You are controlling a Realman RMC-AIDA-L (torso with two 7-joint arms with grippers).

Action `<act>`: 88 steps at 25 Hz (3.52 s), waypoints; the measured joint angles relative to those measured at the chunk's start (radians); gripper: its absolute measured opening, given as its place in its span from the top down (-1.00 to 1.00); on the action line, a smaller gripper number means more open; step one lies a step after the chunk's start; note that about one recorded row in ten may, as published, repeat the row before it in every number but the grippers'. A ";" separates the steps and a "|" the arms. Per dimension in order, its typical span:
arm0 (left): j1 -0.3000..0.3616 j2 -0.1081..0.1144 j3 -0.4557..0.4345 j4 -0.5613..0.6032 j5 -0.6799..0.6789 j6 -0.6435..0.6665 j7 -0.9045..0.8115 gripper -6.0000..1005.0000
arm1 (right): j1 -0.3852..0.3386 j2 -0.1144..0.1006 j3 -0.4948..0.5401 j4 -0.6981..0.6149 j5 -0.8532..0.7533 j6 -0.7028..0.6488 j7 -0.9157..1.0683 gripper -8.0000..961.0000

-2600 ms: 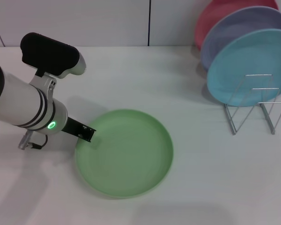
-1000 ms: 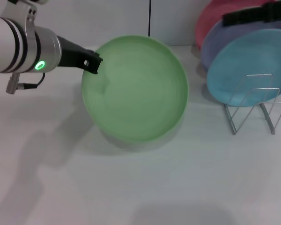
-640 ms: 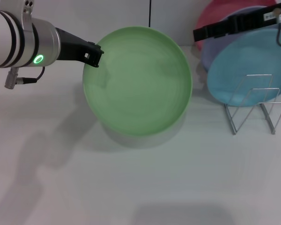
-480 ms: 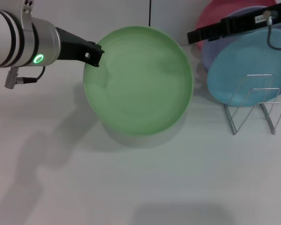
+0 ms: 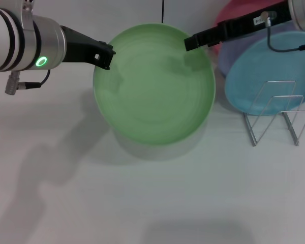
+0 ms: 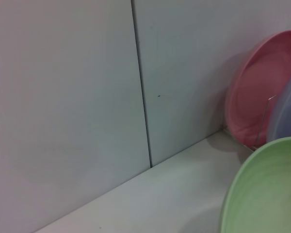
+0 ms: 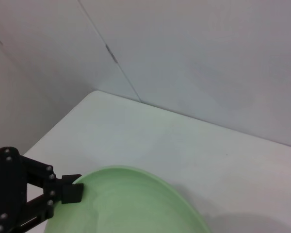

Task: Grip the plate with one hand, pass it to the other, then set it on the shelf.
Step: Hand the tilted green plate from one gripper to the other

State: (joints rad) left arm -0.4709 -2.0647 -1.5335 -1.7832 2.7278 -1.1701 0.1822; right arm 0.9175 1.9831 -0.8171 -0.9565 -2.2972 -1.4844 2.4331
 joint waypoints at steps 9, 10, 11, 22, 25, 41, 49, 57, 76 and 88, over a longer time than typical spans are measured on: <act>0.002 0.001 -0.001 -0.002 -0.012 0.002 0.000 0.92 | 0.016 0.002 -0.069 0.055 -0.002 0.066 0.000 -0.69; 0.002 0.001 -0.001 -0.002 -0.012 0.002 0.000 0.92 | 0.017 0.002 -0.075 0.058 -0.002 0.072 0.000 -0.69; 0.002 0.002 -0.001 -0.002 -0.013 0.003 0.000 0.92 | 0.018 0.002 -0.079 0.058 -0.003 0.074 0.000 -0.69; 0.002 0.000 0.002 -0.002 -0.016 0.005 0.000 0.92 | 0.009 0.000 -0.073 0.049 0.003 0.093 0.000 -0.53; 0.001 0.000 0.004 -0.002 -0.016 0.007 0.000 0.92 | 0.006 0.000 -0.073 0.044 0.004 0.093 -0.001 -0.31; 0.000 0.002 0.000 -0.002 -0.027 0.009 0.001 0.92 | 0.006 0.000 -0.075 0.039 0.006 0.084 -0.010 0.25; -0.004 0.002 -0.001 -0.002 -0.036 0.009 0.002 0.92 | -0.002 0.012 -0.073 0.040 0.026 0.086 -0.084 0.40; -0.001 0.003 -0.007 -0.008 -0.109 0.023 0.066 0.92 | -0.046 0.024 -0.070 -0.028 0.043 0.072 -0.093 0.69; 0.070 -0.001 0.009 -0.101 -0.160 0.127 0.123 -0.07 | -0.075 0.028 -0.080 -0.091 0.015 0.046 -0.056 0.74; 0.224 -0.001 0.040 -0.135 -0.152 0.406 0.205 -0.61 | -0.114 -0.004 -0.080 -0.264 -0.022 0.003 -0.125 0.84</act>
State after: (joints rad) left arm -0.2469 -2.0653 -1.4938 -1.9187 2.5754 -0.7642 0.3870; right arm 0.8037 1.9786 -0.8968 -1.2208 -2.3187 -1.4811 2.3077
